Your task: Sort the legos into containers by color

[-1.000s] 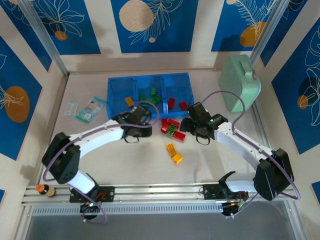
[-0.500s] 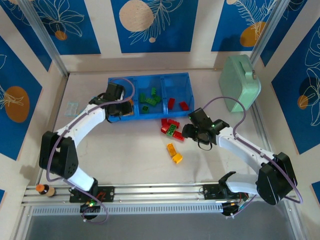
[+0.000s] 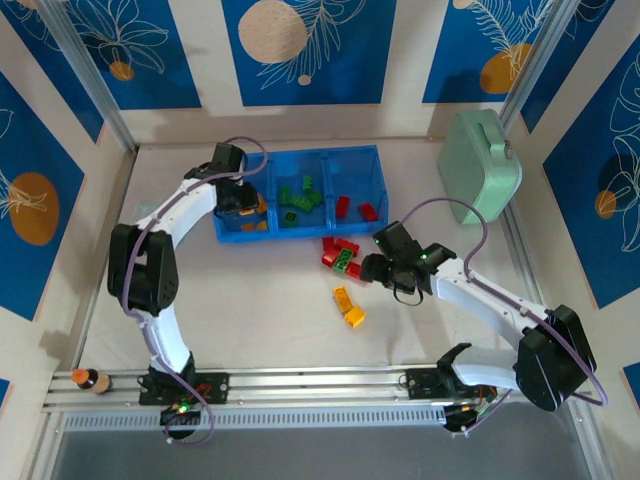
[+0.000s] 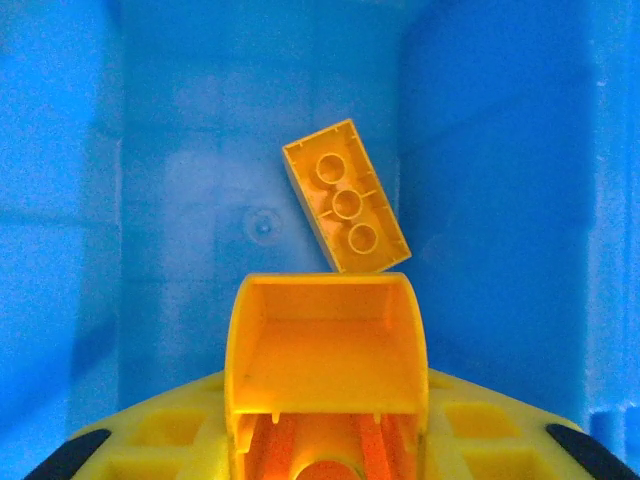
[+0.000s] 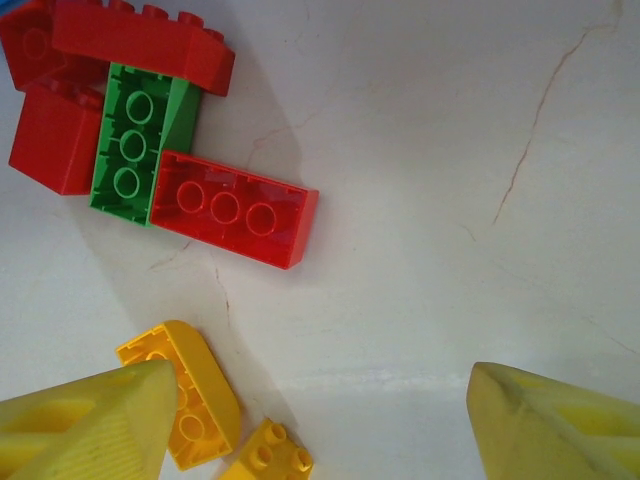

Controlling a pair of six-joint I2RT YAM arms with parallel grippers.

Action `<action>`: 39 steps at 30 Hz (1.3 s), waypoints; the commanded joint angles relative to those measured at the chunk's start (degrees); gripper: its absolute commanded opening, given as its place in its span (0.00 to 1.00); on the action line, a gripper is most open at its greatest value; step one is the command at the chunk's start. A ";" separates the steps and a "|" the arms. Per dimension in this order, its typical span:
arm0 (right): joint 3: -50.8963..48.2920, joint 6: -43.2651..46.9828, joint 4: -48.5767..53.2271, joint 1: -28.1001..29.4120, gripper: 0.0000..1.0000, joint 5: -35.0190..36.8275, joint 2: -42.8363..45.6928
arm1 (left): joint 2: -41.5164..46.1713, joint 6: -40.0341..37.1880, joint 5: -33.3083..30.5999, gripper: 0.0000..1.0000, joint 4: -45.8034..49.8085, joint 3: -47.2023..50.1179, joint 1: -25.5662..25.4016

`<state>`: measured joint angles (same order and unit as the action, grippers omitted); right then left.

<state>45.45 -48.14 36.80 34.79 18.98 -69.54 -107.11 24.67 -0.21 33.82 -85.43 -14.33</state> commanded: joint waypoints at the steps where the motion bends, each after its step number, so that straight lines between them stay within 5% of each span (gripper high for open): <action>1: -0.64 -1.05 -0.10 0.72 0.77 -1.10 0.19 | -1.90 -1.98 -0.22 0.22 2.60 -3.34 0.87; 15: 1.79 -1.45 1.25 3.75 0.76 0.27 -0.83 | -6.45 -3.77 -1.91 0.27 6.29 -10.34 2.50; 19: 2.23 -1.61 1.85 4.39 0.76 0.61 -0.77 | -5.94 -4.01 -2.36 0.54 7.49 -11.30 2.81; 39: 3.52 1.03 5.62 12.35 0.80 2.84 -3.23 | 23.46 -1.88 1.86 0.56 -2.66 14.55 0.42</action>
<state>47.59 -47.92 39.40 45.69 20.67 -71.81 -86.39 21.96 -0.14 32.84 -75.64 -12.93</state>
